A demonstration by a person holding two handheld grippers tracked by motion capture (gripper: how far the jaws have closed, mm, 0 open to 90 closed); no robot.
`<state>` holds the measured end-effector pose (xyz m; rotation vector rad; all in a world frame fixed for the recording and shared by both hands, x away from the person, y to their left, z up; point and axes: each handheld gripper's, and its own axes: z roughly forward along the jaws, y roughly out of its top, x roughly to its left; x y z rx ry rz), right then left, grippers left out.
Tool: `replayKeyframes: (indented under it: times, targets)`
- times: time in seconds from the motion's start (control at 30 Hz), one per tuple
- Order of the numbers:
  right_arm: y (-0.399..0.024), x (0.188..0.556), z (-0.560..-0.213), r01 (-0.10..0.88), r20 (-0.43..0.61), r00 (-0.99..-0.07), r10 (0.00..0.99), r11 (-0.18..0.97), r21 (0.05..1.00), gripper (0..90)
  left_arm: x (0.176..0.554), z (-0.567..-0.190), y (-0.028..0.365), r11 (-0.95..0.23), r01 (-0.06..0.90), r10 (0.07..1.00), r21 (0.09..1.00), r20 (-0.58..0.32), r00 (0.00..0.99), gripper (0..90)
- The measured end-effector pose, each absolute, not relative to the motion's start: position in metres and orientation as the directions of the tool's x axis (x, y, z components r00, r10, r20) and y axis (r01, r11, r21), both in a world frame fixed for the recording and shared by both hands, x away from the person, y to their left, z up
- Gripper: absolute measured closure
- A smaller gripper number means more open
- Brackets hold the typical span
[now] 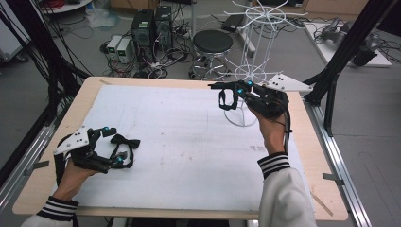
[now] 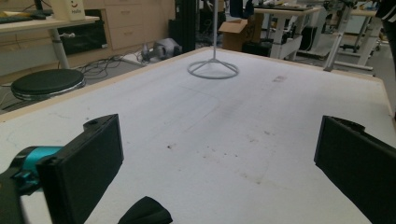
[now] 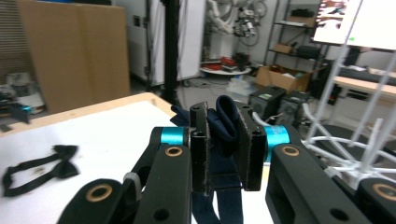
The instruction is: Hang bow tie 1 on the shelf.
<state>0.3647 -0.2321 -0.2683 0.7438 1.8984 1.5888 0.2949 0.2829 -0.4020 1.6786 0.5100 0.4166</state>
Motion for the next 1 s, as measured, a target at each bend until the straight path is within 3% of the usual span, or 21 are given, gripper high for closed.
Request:
replayKeyframes:
  times: [0.43,0.87,1.0]
  targets:
    - [-0.239,0.383,-0.277,0.094,-0.003,-0.604,0.797,0.075,0.993,78.1,0.301,-0.414,0.287,-0.097,0.102,0.553,0.99,-0.032,0.833,1.8]
    - [-0.243,0.396,-0.284,0.129,-0.023,-0.562,0.827,0.115,0.985,77.7,0.299,-0.414,0.288,-0.101,0.106,0.557,0.989,-0.032,0.83,1.7]
    - [-0.244,0.398,-0.286,0.137,-0.016,-0.562,0.827,0.112,0.984,71.6,0.299,-0.411,0.291,-0.104,0.106,0.557,0.989,-0.03,0.83,1.7]
